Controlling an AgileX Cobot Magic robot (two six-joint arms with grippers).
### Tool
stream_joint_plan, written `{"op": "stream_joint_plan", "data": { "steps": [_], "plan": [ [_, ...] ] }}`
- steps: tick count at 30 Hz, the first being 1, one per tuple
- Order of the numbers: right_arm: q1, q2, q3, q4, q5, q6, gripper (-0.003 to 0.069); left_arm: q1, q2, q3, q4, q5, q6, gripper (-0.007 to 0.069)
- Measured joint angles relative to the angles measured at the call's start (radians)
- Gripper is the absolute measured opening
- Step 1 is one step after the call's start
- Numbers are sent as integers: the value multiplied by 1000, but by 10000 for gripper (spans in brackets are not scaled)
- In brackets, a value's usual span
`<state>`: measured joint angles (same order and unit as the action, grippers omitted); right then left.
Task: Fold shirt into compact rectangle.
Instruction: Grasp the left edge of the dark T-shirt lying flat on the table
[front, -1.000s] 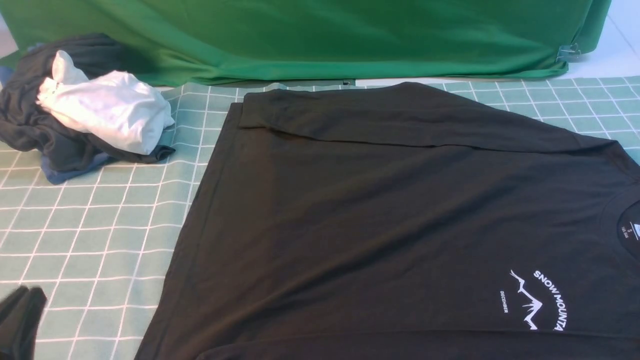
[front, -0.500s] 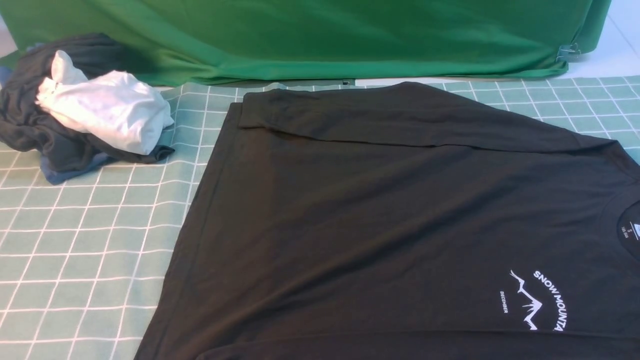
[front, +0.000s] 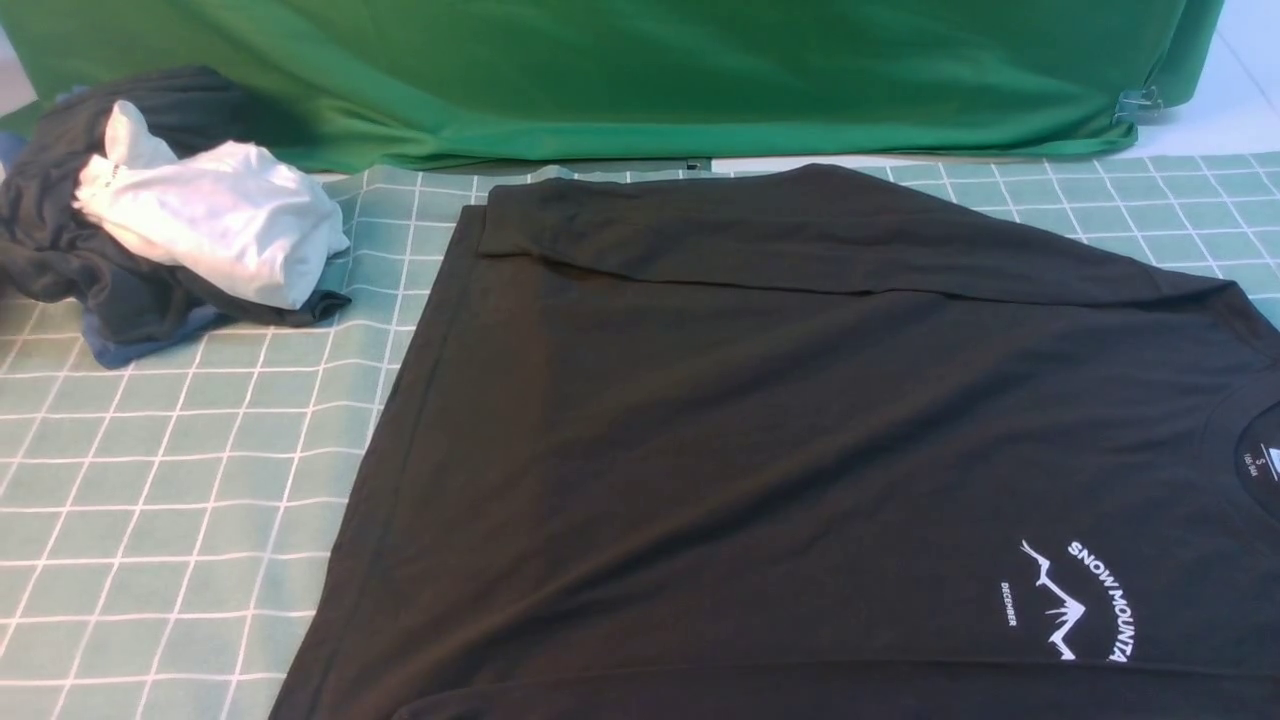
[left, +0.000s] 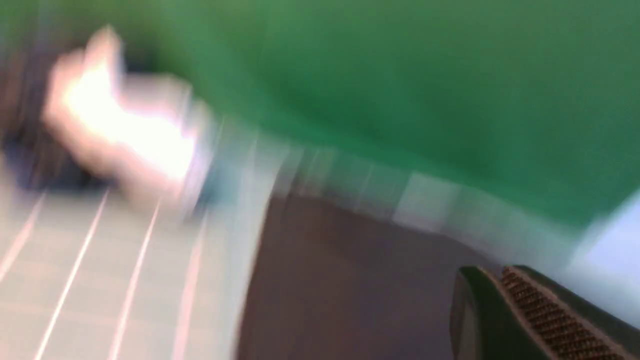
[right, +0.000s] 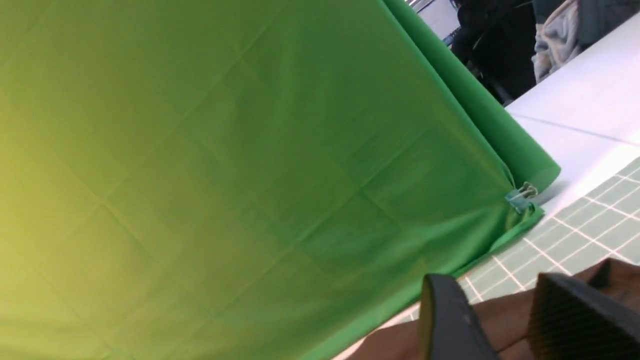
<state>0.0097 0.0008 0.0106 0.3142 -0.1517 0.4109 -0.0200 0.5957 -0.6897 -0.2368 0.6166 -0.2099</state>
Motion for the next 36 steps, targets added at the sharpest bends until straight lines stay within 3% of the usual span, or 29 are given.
{"op": "stream_joint_plan", "data": {
  "steps": [2,5,8,11,16,20,24,29,34,36],
  "plan": [
    [0,0,0,1,-33,29,240,0,208,-21,-88,233,154,15],
    [2,-1,-10,1,-9,85,216,0,332,-3,-164,324,240,13],
    [40,4,-125,0,140,4,129,-21,423,47,-210,353,300,4],
    [91,81,-328,-6,307,-205,41,-110,446,105,-154,344,251,2],
    [134,339,-596,-33,582,-371,25,-293,464,153,-22,335,82,2],
    [138,565,-745,-41,833,-508,22,-386,486,154,10,301,33,1],
    [139,760,-808,-61,1016,-555,22,-400,504,155,27,270,31,4],
    [139,846,-808,-66,1086,-558,23,-401,510,155,83,245,32,34],
    [139,864,-808,-67,1087,-562,27,-401,509,155,184,202,34,143],
    [139,864,-808,-67,1071,-565,28,-401,510,155,199,164,34,225]
  ]
}}
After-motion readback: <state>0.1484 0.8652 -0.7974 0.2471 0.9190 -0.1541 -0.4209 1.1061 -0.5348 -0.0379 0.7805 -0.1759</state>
